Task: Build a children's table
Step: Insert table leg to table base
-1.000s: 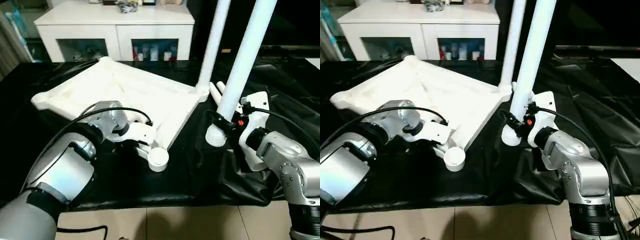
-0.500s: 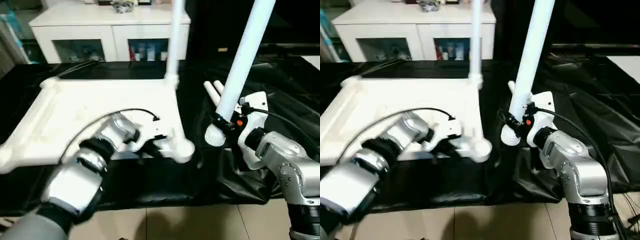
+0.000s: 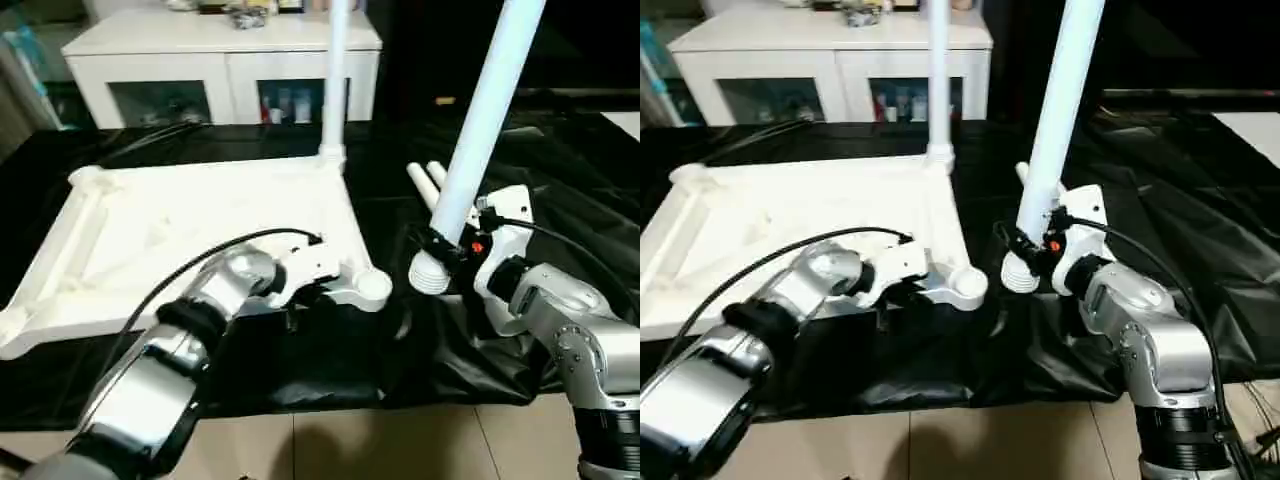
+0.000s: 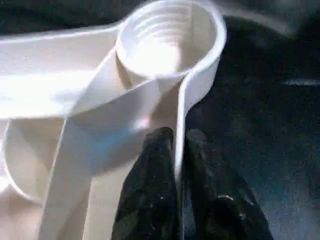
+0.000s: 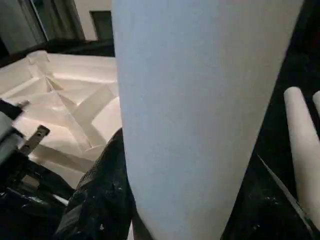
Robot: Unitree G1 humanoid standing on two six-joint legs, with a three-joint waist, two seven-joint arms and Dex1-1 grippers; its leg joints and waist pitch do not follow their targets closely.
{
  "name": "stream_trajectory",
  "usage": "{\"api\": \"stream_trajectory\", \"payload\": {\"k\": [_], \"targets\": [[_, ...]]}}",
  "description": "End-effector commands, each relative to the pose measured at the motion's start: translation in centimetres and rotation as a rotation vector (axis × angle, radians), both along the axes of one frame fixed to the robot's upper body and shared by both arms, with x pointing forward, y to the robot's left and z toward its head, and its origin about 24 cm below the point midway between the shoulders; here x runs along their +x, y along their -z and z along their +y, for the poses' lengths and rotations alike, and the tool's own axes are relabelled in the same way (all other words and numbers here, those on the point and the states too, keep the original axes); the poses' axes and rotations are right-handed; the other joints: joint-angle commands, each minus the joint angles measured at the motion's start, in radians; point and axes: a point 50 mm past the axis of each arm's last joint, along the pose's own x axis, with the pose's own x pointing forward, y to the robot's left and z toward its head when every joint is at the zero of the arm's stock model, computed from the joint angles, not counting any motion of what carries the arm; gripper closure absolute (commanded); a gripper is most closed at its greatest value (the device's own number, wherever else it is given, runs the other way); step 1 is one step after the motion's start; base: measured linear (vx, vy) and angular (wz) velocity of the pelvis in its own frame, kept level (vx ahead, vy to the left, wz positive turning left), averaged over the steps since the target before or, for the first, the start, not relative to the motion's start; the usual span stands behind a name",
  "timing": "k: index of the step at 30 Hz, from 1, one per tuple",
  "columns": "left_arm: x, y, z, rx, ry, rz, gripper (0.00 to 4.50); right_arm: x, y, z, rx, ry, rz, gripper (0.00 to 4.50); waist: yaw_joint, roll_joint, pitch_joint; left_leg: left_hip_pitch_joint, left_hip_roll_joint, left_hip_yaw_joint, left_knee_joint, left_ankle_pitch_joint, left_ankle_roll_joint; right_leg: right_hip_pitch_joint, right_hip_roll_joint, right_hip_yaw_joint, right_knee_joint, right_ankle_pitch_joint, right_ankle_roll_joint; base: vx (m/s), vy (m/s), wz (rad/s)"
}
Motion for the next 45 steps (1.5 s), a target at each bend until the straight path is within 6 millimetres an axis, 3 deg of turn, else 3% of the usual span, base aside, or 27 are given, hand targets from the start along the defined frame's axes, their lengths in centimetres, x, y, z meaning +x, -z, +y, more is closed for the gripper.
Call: {"api": "stream_trajectory", "payload": {"k": [1,6,8,10,12,16,23,24,30,31,36,37,39,45], "targets": [[0.1,-0.4,0.4,-0.005,0.010,-0.041,3.54,0.3,-0.6,0.1,-0.001,-0.006,-0.032,2.64,0.004,-0.012,-0.058,0.008,0.036,-0.017,-0.078,-0.278,0.025,0.032,-0.067,0.046,-0.099,-0.349,-0.167,0.000,0.000,0.00],[0.4,-1.2,1.2,-0.015,0.007,-0.047,3.53,0.2,-0.6,0.1,-0.002,-0.009,-0.031,2.64,0.009,-0.011,-0.066,0.004,0.035,-0.012,-0.071,-0.210,0.036,0.039,-0.068,0.048,-0.077,-0.169,-0.213,0.000,0.000,0.00],[0.5,-1.3,1.8,0.017,0.023,-0.039,3.53,0.2,-0.5,0.1,-0.003,-0.010,-0.030,2.64,0.010,-0.009,-0.073,-0.001,0.034,-0.011,-0.064,-0.142,0.056,0.043,-0.066,0.048,-0.064,-0.054,-0.236,0.000,0.000,0.00],[0.4,-1.2,2.2,0.035,0.031,-0.033,3.53,0.2,-0.5,0.1,-0.004,-0.010,-0.029,2.64,0.009,-0.010,-0.071,-0.006,0.032,-0.010,-0.063,-0.123,0.071,0.044,-0.065,0.046,-0.061,-0.017,-0.245,0.000,0.000,0.00],[0.3,-1.1,2.7,0.061,0.053,-0.032,3.53,0.1,-0.5,0.0,-0.005,-0.010,-0.029,2.64,0.006,-0.008,-0.067,-0.003,0.033,-0.009,-0.064,-0.155,0.069,0.042,-0.066,0.046,-0.067,-0.064,-0.247,0.000,0.000,0.00],[0.2,-1.3,3.3,0.060,0.057,0.001,3.53,0.1,-0.6,-0.1,-0.005,-0.008,-0.028,2.64,0.006,-0.006,-0.062,0.005,0.037,-0.009,-0.070,-0.218,0.036,0.036,-0.066,0.048,-0.076,-0.171,-0.232,0.000,0.000,0.00],[0.2,-1.3,3.8,0.063,0.046,0.001,3.53,0.2,-0.5,0.1,-0.004,-0.013,-0.027,2.64,0.011,-0.007,-0.067,0.003,0.036,-0.008,-0.067,-0.181,0.037,0.040,-0.067,0.049,-0.066,-0.098,-0.240,0.000,0.000,0.00],[0.3,-1.4,3.8,0.056,0.044,-0.002,3.53,0.2,-0.6,0.2,-0.002,-0.015,-0.026,2.64,0.013,-0.011,-0.066,0.001,0.036,-0.008,-0.066,-0.168,0.044,0.041,-0.068,0.049,-0.064,-0.092,-0.243,0.000,0.000,0.00],[0.3,-1.4,3.4,0.024,0.039,0.008,3.53,0.3,-0.6,0.3,-0.001,-0.023,-0.027,2.64,0.012,-0.011,-0.065,0.001,0.036,-0.007,-0.066,-0.177,0.044,0.040,-0.068,0.049,-0.069,-0.130,-0.237,0.000,0.000,0.00],[0.3,-1.3,3.4,0.026,0.041,0.013,3.81,0.3,-0.6,0.3,-0.001,-0.023,-0.028,2.64,0.013,-0.011,-0.065,0.002,0.036,-0.007,-0.066,-0.177,0.043,0.040,-0.068,0.049,-0.069,-0.129,-0.236,0.000,0.000,0.00],[0.1,-0.9,3.6,0.037,0.046,0.034,3.94,0.3,-0.7,0.1,-0.001,-0.020,-0.030,2.64,0.012,-0.009,-0.067,0.002,0.036,-0.008,-0.065,-0.163,0.048,0.042,-0.066,0.048,-0.064,-0.088,-0.245,0.000,0.000,0.00],[0.0,-0.8,3.7,0.045,0.047,0.047,4.09,0.3,-0.8,0.1,0.000,-0.019,-0.030,2.64,0.013,-0.004,-0.067,0.002,0.035,-0.008,-0.064,-0.164,0.047,0.041,-0.066,0.048,-0.064,-0.088,-0.246,0.000,0.000,0.00],[-0.1,-0.6,3.9,0.061,0.044,0.055,4.29,0.3,-0.8,0.1,0.001,-0.017,-0.031,2.64,0.012,-0.007,-0.068,0.003,0.036,-0.008,-0.065,-0.170,0.045,0.042,-0.066,0.048,-0.065,-0.090,-0.247,0.000,0.000,0.00],[-0.1,0.5,4.3,0.089,-0.118,0.146,4.50,0.6,-0.9,0.3,0.028,-0.013,-0.011,2.64,0.011,-0.005,-0.064,0.006,0.036,-0.009,-0.067,-0.198,0.033,0.041,-0.068,0.048,-0.068,-0.137,-0.248,0.000,0.000,0.00]]}}
